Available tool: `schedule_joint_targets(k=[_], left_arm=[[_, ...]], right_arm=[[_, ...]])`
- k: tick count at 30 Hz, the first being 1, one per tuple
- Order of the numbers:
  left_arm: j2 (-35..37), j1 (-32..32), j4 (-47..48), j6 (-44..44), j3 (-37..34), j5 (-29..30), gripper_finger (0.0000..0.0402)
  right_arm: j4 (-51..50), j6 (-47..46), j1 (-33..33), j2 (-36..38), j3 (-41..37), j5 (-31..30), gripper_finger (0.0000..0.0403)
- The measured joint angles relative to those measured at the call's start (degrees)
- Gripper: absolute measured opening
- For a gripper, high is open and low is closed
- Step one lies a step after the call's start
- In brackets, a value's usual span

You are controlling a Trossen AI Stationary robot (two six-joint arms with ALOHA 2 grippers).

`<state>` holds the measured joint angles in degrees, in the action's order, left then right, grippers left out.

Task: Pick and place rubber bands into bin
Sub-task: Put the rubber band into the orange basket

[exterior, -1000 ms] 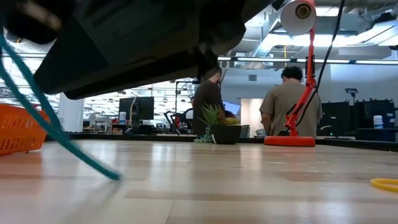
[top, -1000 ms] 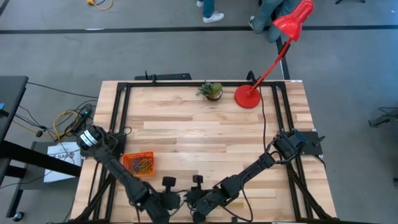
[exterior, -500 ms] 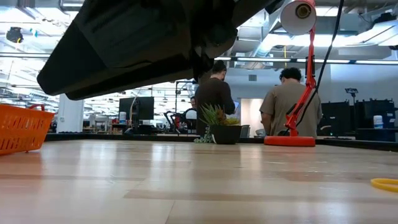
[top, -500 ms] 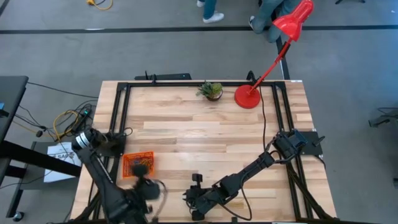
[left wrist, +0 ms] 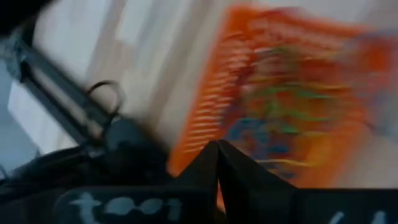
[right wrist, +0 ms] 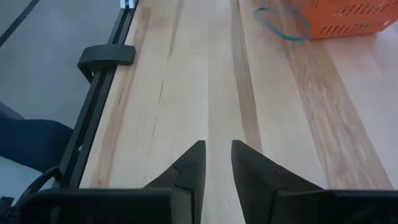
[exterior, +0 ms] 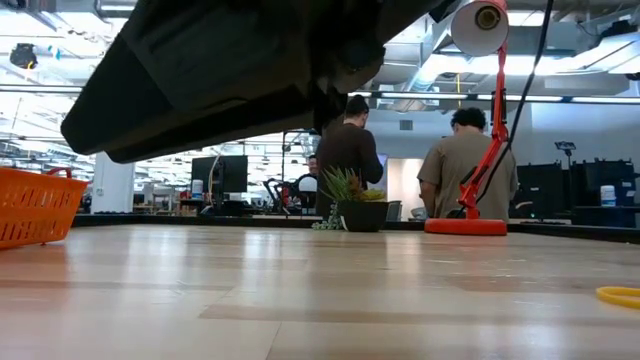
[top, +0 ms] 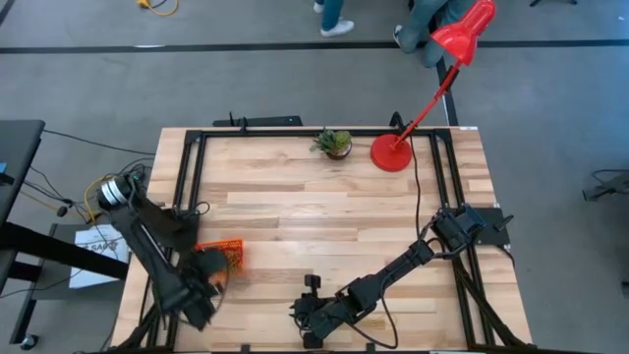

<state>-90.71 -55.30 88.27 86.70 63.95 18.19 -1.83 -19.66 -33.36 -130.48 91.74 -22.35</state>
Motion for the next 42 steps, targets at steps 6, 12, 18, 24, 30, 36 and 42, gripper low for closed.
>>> schedule_joint_targets(k=[6, 12, 18, 24, 30, 36, 42], left_arm=[[8.7, -0.1, -7.9, 5.0, -15.5, 1.1, 0.0000], [11.9, -0.2, -20.8, 1.7, -15.7, 11.9, 0.0000], [12.0, -0.3, -34.7, -12.8, -10.0, 18.5, 0.0000], [11.9, -0.2, -51.3, -24.5, -11.5, 10.0, 0.0015], [8.6, -0.4, -60.1, -25.5, -17.5, 4.6, 0.0061], [0.4, 0.9, -60.3, -25.5, -18.0, 2.2, 0.0100], [-5.2, 2.6, -60.5, -22.8, -17.6, -0.7, 0.0107]], right_arm=[[-0.2, 0.0, 0.1, 0.0, 0.0, 0.0, 0.0072], [0.2, 0.0, 0.6, 0.0, 0.0, 0.0, 0.0072], [1.0, 2.8, 0.8, 0.0, 0.0, 0.0, 0.0072], [1.6, 3.4, 1.6, 0.0, 0.0, 0.0, 0.0072], [1.3, 3.0, 1.6, 0.0, 0.0, 0.0, 0.0072], [0.8, 3.1, 1.6, 0.0, 0.0, 0.0, 0.0072], [0.6, 3.1, 1.6, -0.1, 0.0, 0.0, 0.0072]])
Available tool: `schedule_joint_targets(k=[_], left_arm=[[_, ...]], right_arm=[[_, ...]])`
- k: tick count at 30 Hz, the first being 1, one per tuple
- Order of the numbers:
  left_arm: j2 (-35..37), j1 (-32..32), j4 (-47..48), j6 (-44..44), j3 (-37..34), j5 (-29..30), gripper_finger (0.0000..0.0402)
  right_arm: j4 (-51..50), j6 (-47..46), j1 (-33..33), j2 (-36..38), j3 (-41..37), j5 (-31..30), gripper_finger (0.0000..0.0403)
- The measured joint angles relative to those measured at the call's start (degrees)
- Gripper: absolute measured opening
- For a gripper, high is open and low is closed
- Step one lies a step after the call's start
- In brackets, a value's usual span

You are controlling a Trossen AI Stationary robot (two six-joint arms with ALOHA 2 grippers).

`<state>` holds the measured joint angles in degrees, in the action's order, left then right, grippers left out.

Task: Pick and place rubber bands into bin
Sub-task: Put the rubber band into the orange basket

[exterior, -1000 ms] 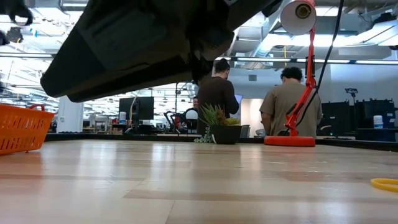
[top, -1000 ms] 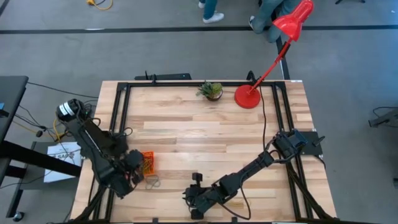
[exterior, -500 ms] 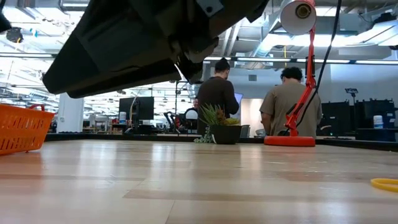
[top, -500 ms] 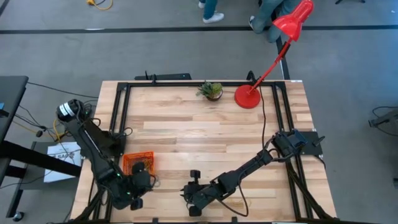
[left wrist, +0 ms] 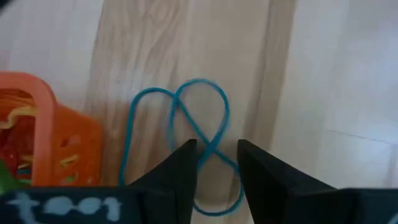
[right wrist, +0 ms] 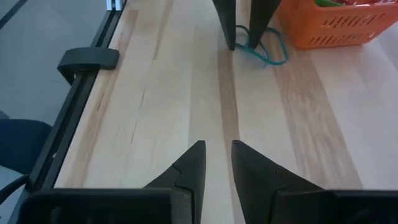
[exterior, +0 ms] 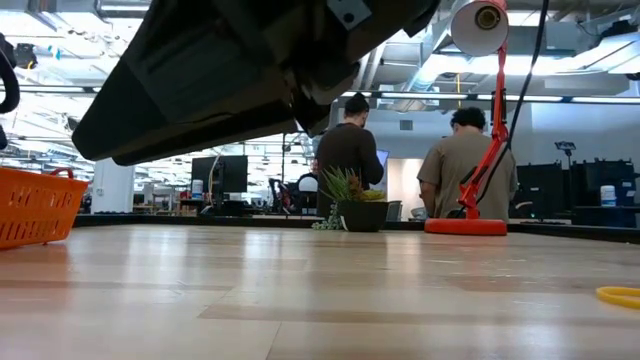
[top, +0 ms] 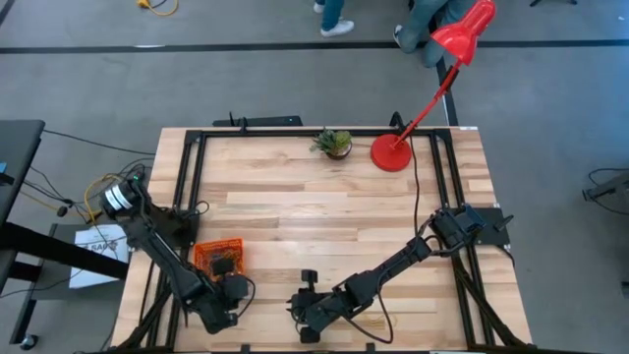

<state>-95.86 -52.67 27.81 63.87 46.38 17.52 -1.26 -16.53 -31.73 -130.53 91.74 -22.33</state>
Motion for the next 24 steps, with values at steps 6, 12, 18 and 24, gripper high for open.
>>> schedule_joint_targets(k=[6, 12, 18, 24], left_arm=[[-1.0, 0.5, -0.1, -1.5, 0.1, -0.4, 0.0090], [-1.6, 0.4, 1.7, -6.2, 3.7, -0.4, 0.0009], [-1.6, -0.4, 17.2, -16.3, 15.4, 2.1, 0.0002], [-1.5, -1.2, 51.1, -3.2, 27.7, 7.4, 0.0000]], right_arm=[[0.0, 0.0, 0.0, 0.0, 0.0, 0.0, 0.0072], [0.0, 0.0, 0.0, 0.0, 0.0, 0.0, 0.0072], [0.0, 0.0, 0.0, -0.1, 0.0, 0.0, 0.0072], [0.0, 0.0, 0.0, -0.1, 0.0, 0.0, 0.0072]])
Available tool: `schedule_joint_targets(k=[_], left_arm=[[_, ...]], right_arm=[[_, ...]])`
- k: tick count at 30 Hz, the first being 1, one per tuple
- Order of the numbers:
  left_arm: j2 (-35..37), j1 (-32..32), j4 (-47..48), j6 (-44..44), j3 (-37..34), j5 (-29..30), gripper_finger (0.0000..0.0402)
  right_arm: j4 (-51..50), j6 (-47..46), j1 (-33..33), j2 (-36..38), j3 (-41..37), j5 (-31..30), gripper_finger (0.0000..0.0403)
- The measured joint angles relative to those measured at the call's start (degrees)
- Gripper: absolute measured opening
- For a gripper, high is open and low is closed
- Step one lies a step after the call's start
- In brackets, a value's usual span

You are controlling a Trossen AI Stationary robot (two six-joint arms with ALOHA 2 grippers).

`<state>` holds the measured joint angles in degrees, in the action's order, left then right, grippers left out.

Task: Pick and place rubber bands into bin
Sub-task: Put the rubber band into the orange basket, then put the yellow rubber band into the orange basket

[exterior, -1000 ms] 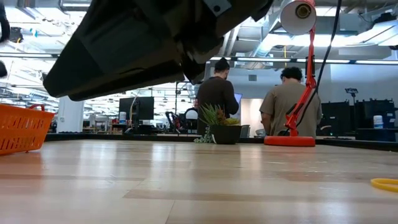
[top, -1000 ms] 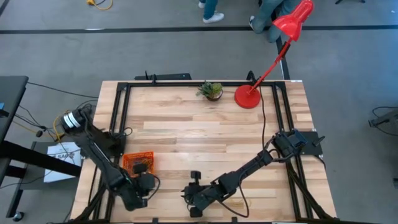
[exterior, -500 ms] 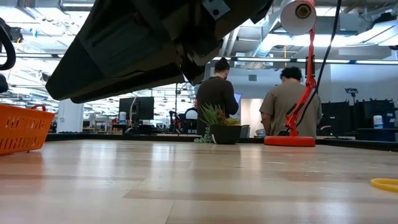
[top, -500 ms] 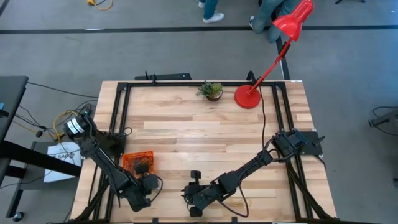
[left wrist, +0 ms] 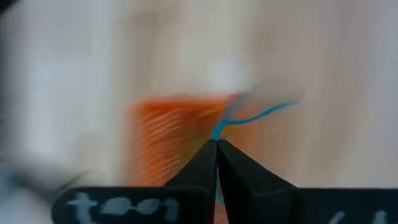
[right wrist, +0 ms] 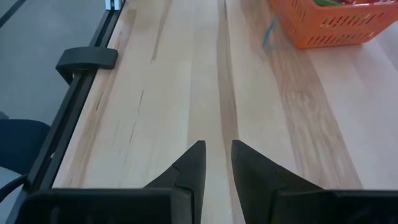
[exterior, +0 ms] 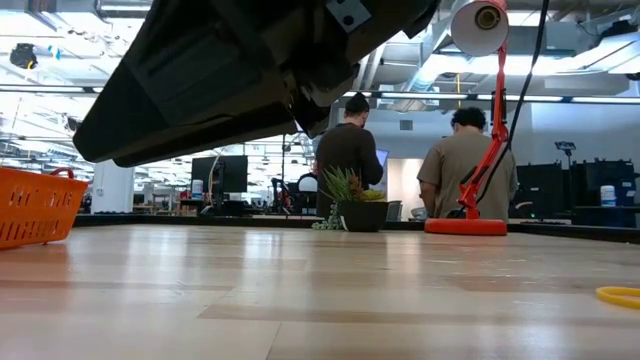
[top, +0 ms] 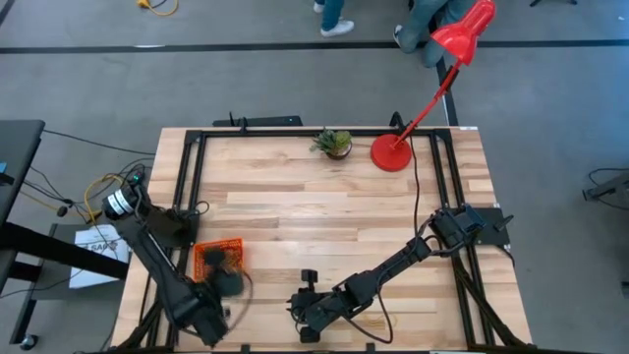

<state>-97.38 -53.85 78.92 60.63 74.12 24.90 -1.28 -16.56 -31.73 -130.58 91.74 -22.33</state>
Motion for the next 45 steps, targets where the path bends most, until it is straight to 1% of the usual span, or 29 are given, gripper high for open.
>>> schedule_joint_targets(k=[1, 2, 3, 4, 7, 9, 11, 15, 18, 21, 23, 26, 31, 33, 35, 37, 41, 43, 45], left_arm=[[0.0, -0.4, 6.6, 3.6, 0.9, 1.1, 0.0000], [0.1, -0.8, 11.0, 7.4, 1.2, 2.4, 0.0000], [0.2, -1.2, 12.0, 10.8, 1.0, 3.7, 0.0000], [0.6, -1.5, 11.2, 11.6, 0.1, 4.8, 0.0000], [1.6, -2.7, 5.7, 8.5, -3.9, 4.3, 0.0000], [1.7, -3.0, 2.6, 7.9, -6.8, 1.8, 0.0000], [1.5, -3.0, 3.3, 10.3, -10.1, -2.2, 0.0000], [1.6, -2.9, 3.5, 15.7, -16.3, -8.2, 0.0007], [1.6, -3.0, 1.7, 17.4, -19.7, -13.3, 0.0028], [1.6, -3.2, 0.1, 18.7, -21.4, -15.4, 0.0058], [1.6, -3.2, -0.7, 19.4, -21.8, -15.3, 0.0079], [1.6, -3.1, -1.9, 19.5, -21.4, -13.1, 0.0107], [1.6, -3.1, -3.0, 19.3, -19.0, -9.3, 0.0140], [1.6, -3.1, -5.0, 19.3, -17.5, -5.6, 0.0146], [1.6, -3.4, -7.4, 19.1, -15.9, 2.4, 0.0150], [1.6, -3.6, -10.0, 16.6, -14.2, 10.9, 0.0151], [1.7, -3.6, -16.0, 14.3, -11.5, 26.0, 0.0151], [1.7, -3.6, -21.9, 13.8, -11.2, 33.1, 0.0151], [1.7, -3.6, -28.4, 10.6, -11.1, 37.6, 0.0151]], right_arm=[[0.0, 0.0, 0.0, 0.0, 0.0, 0.0, 0.0072], [0.0, -0.1, -0.1, 0.0, 0.0, 0.0, 0.0072], [-0.1, -0.3, -0.1, 0.0, 0.0, 0.0, 0.0072], [-0.3, -0.4, -0.2, 0.0, 0.0, 0.0, 0.0072], [-0.8, -0.5, -0.4, 0.0, 0.0, 0.0, 0.0072], [-1.3, -0.5, -0.5, 0.0, 0.0, 0.0, 0.0072], [-1.6, -0.5, -0.5, 0.0, 0.0, 0.0, 0.0072], [-1.7, -0.5, -0.5, 0.0, 0.0, 0.0, 0.0072], [-1.6, -0.5, -0.3, 0.0, 0.0, 0.0, 0.0072], [-1.7, -0.8, 0.0, 0.0, 0.0, 0.0, 0.0072], [-1.7, -1.4, 0.0, 0.0, 0.0, 0.0, 0.0072], [-1.7, -1.4, 0.0, 0.0, 0.0, 0.0, 0.0072], [-1.7, -1.5, 0.0, 0.0, 0.0, 0.0, 0.0072], [-3.0, -2.7, 0.0, 0.0, 0.0, 0.7, 0.0072], [-6.6, -6.6, 0.0, 0.2, -0.1, 2.8, 0.0072], [-12.0, -11.4, -0.4, 1.5, -0.1, 4.1, 0.0072], [-23.8, -19.1, -2.1, 5.5, 2.6, 4.5, 0.0072], [-30.5, -22.8, -3.2, 6.6, 4.1, 7.0, 0.0072], [-38.6, -28.2, -4.6, 7.1, 5.2, 11.5, 0.0072]])
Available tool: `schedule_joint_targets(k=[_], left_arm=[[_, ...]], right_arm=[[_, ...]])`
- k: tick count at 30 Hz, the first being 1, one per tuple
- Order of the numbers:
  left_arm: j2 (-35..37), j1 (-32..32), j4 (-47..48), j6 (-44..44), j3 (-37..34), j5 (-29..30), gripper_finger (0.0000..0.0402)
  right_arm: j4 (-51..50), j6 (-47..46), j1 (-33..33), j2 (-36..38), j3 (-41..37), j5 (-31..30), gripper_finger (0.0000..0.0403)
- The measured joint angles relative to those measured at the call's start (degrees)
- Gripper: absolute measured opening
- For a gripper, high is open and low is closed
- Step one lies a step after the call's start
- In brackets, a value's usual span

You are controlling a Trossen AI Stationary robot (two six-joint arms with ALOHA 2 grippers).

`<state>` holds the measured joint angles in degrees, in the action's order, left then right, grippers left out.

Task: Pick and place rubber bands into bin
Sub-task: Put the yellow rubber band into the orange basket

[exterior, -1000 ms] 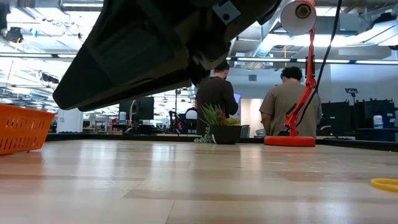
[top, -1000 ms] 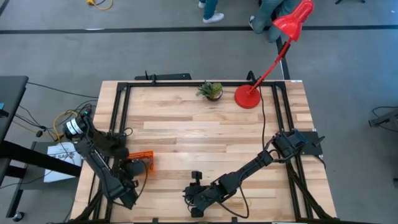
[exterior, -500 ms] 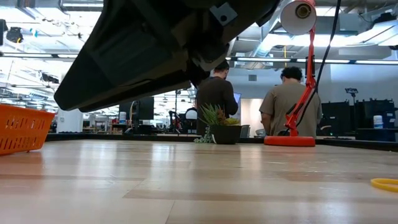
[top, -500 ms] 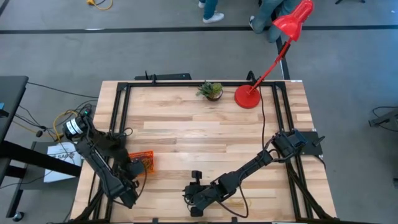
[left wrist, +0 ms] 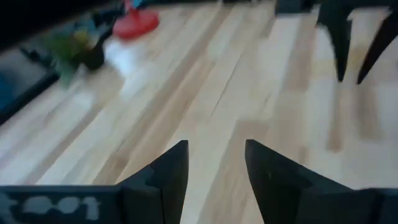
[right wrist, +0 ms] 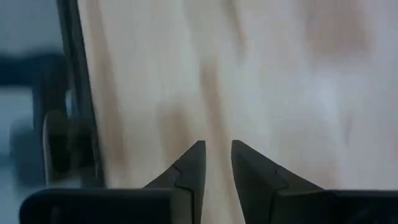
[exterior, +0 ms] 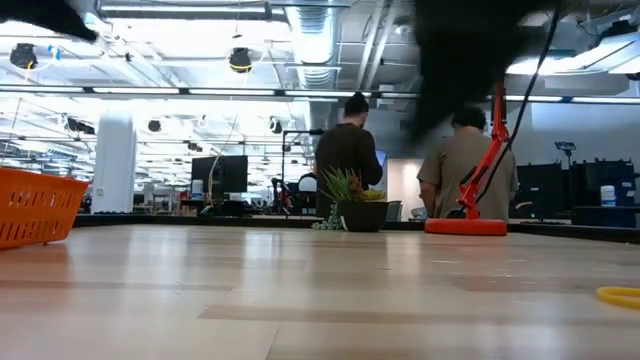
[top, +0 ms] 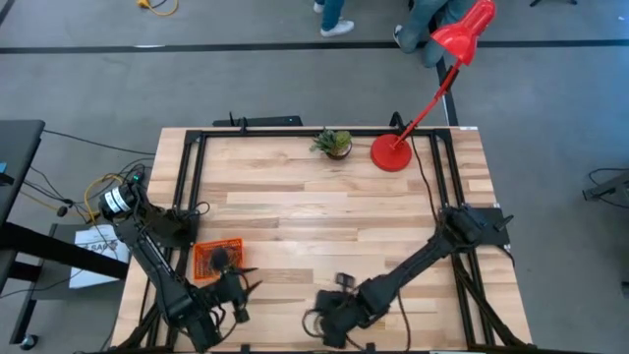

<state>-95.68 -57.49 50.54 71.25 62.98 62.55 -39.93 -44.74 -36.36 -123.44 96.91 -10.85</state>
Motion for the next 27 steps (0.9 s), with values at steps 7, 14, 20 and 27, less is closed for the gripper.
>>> schedule_joint_targets(k=[7, 14, 20, 27], left_arm=[[0.0, 1.1, -14.5, -15.1, 0.0, 1.1, 0.0151], [0.0, 3.3, -17.2, -19.6, -1.3, -0.7, 0.0151], [0.0, 6.4, -17.5, -21.9, -2.6, -2.4, 0.0151], [0.0, 9.8, -18.6, -26.3, -3.5, -6.7, 0.0151]], right_arm=[[-12.5, -16.9, -5.6, -2.5, 0.7, 13.9, 0.0072], [-20.0, -23.2, -6.3, -2.6, 0.7, 12.5, 0.0072], [-13.7, -20.8, -4.4, -2.6, -1.3, 14.1, 0.0072], [-16.8, -25.0, -3.6, -2.6, -1.8, 15.3, 0.0072]])
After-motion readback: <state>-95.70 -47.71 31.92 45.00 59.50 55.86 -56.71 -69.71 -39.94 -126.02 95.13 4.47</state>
